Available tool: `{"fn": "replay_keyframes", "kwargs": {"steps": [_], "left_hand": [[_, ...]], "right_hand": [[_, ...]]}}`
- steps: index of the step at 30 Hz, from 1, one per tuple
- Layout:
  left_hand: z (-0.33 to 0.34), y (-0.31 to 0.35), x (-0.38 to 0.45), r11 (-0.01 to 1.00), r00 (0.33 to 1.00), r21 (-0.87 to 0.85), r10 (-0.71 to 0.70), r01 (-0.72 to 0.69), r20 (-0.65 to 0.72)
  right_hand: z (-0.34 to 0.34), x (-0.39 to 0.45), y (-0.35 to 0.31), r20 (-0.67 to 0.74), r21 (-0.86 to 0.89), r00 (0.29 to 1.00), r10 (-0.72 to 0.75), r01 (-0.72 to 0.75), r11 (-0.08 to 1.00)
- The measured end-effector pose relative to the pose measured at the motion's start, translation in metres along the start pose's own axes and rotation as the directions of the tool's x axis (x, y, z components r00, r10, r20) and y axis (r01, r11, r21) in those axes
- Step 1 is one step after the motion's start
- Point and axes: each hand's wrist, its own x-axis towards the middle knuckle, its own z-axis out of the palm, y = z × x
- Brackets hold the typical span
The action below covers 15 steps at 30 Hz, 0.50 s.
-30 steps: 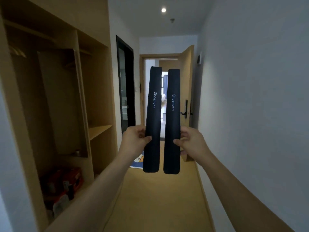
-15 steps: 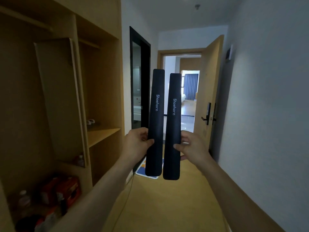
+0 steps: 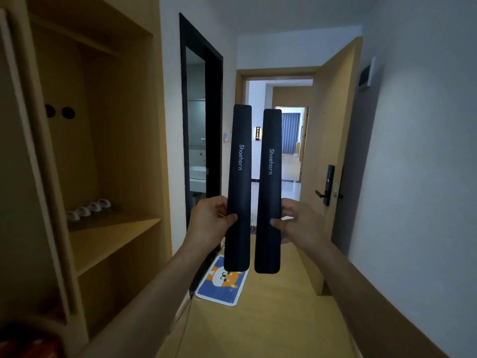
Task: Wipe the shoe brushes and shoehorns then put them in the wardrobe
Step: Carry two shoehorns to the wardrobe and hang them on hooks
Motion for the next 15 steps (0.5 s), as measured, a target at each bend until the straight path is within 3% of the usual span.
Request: {"fn": "replay_keyframes", "kwargs": {"steps": [6,15], "left_hand": [[0.027,-0.06,0.089,1.0,1.0,0.016,-0.022,0.022,-0.017],[0.044,-0.132,0.221,0.99,0.979,0.09,-0.095,0.113,-0.181]], "right_hand": [[0.016,0.107,0.06,0.053,0.047,0.999,0.004,-0.006,0.999],[0.056,0.291,0.137,0.22,0.179,0.97,-0.101,0.061,0.982]]}}
